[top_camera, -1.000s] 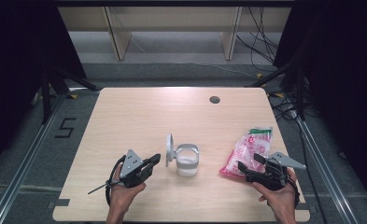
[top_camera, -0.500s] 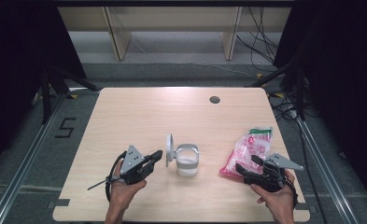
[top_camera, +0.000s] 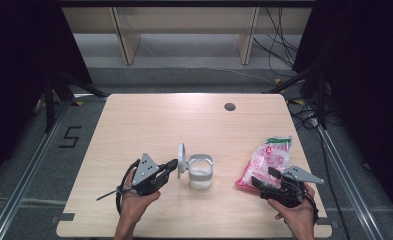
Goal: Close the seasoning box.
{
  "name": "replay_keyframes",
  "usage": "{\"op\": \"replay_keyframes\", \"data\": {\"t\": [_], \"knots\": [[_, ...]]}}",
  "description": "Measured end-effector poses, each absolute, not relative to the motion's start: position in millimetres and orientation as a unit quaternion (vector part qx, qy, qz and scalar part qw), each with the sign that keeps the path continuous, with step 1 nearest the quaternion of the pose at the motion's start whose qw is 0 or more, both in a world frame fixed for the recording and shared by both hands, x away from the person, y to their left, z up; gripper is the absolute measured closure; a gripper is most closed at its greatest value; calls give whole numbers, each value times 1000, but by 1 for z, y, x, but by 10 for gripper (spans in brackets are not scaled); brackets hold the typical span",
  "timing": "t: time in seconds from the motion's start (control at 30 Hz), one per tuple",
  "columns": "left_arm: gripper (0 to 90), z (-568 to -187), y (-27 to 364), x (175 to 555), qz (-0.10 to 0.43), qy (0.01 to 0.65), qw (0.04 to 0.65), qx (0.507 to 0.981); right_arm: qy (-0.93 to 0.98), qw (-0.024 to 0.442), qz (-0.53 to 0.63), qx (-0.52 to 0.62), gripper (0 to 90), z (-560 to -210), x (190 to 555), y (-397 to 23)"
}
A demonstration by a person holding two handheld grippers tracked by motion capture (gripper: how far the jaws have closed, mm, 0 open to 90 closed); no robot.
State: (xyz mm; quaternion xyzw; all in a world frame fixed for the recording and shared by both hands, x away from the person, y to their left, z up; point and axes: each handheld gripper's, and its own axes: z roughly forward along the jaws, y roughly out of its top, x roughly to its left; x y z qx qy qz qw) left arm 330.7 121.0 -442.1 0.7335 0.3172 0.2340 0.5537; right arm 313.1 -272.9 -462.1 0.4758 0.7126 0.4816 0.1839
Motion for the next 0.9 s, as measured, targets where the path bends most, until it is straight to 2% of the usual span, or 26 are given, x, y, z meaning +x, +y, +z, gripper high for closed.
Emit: {"op": "replay_keyframes", "data": {"t": [0.13,0.9], "knots": [[893,-441,118,332,236,311,552,737,726,199,466,465,256,-463,314,-275],[893,-433,105,334,247,283,553,744,732,193,470,454,257,-463,311,-273]]}}
